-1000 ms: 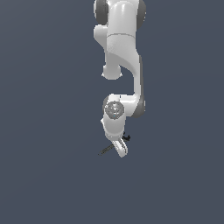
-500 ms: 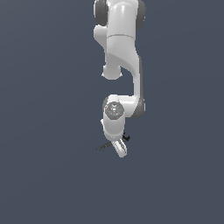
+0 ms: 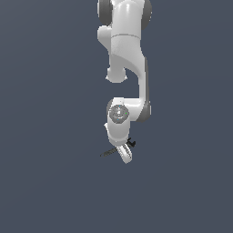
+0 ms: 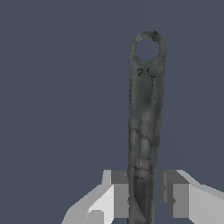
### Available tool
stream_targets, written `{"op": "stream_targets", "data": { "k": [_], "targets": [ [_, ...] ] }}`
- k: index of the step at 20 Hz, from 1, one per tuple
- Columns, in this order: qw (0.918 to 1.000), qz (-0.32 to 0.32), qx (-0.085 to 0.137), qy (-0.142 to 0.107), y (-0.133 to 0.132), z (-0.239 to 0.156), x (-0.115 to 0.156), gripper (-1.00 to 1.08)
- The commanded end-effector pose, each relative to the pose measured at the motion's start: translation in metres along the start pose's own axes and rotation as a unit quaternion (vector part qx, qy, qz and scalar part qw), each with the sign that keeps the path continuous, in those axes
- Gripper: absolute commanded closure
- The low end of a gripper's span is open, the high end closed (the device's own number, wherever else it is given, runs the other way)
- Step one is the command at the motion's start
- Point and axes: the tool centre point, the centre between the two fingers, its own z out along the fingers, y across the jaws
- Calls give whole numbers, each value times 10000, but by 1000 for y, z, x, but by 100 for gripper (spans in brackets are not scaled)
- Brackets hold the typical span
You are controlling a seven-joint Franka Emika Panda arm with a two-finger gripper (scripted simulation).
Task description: Pick up the object and move it to a goal position.
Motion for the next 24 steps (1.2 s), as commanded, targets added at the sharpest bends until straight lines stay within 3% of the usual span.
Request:
{"op": "stream_targets", "data": {
  "k": [1, 11, 24],
  "targets": [
    [10000, -1, 6, 3, 1, -6, -1, 108],
    [10000, 0, 9, -4, 16, -61, -10, 108],
    [10000, 1, 11, -11, 49, -189, -30, 108]
  ]
}}
